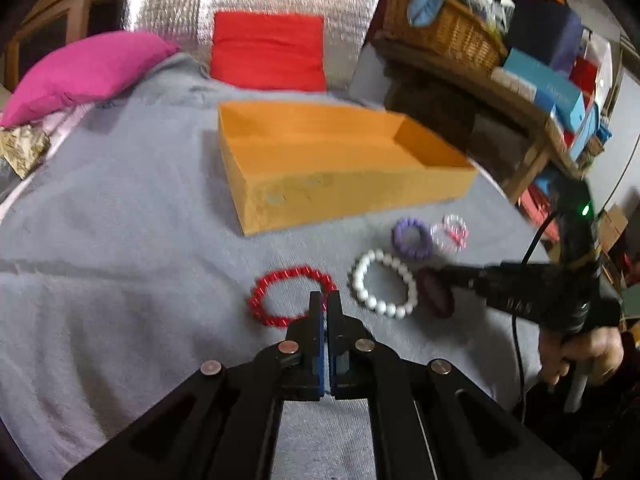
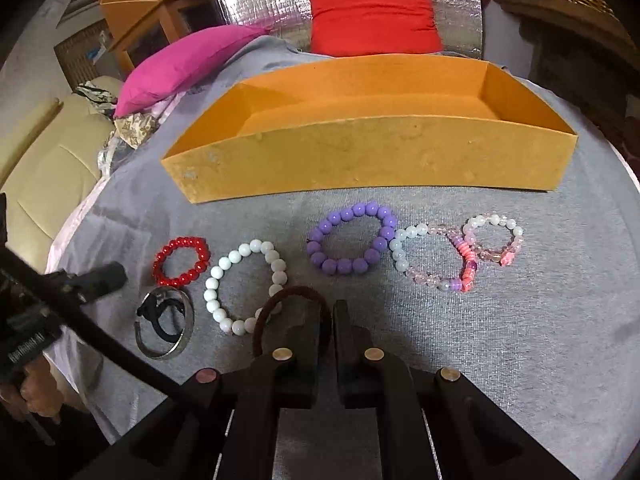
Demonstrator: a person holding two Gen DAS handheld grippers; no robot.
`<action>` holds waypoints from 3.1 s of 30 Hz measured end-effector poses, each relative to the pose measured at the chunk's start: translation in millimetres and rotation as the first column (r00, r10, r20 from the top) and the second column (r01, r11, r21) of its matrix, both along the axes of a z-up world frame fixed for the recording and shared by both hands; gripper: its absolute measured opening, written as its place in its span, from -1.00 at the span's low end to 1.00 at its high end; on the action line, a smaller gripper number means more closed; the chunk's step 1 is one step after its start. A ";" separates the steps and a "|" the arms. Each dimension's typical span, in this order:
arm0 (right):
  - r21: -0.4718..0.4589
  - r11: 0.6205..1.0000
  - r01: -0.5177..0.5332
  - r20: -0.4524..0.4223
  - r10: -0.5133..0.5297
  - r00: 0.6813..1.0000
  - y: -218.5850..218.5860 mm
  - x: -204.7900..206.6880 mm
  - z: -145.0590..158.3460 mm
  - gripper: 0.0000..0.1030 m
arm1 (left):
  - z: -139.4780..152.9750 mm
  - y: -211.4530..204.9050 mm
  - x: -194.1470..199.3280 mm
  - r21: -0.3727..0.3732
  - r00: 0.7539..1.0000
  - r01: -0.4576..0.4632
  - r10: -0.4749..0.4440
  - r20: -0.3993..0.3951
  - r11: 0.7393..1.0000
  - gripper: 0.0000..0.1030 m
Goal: Organize jewelry
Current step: 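Lift the black cord bracelet with the left tool while the right tool lifts the maroon ring, then lower both held items into the orange box and open both tools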
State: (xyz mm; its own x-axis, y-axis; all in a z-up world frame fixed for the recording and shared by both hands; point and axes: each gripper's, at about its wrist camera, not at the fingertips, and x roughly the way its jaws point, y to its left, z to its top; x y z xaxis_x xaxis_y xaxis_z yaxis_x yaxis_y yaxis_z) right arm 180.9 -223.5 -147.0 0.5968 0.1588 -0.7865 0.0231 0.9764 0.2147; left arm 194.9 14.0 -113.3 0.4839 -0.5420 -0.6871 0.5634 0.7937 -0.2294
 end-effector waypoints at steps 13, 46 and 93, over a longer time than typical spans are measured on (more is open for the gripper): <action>0.022 1.000 0.008 -0.025 -0.007 1.000 -0.9 2.3 -2.3 -0.81 | -28.4 -23.2 -5.0 -0.019 0.970 0.069 -0.071 -0.233 0.997 -0.25; -0.148 0.988 -0.044 0.023 0.048 0.999 22.3 7.4 -12.6 -0.78 | -5.9 -6.4 -12.7 -0.107 0.984 0.112 -0.125 -0.123 0.988 -0.90; 0.053 0.945 0.321 0.206 -0.325 0.923 -91.2 130.1 53.4 -0.39 | 18.2 -114.2 119.0 0.171 0.984 -0.174 0.163 0.074 0.970 0.19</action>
State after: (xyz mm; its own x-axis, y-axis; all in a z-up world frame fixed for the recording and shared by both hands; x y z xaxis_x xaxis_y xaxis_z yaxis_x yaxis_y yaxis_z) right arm 311.0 -314.7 -93.6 0.7687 -0.0575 -0.6370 0.2897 0.9193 0.2666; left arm 313.9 -100.3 -95.2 0.6001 -0.3220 -0.7322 0.4265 0.9032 -0.0477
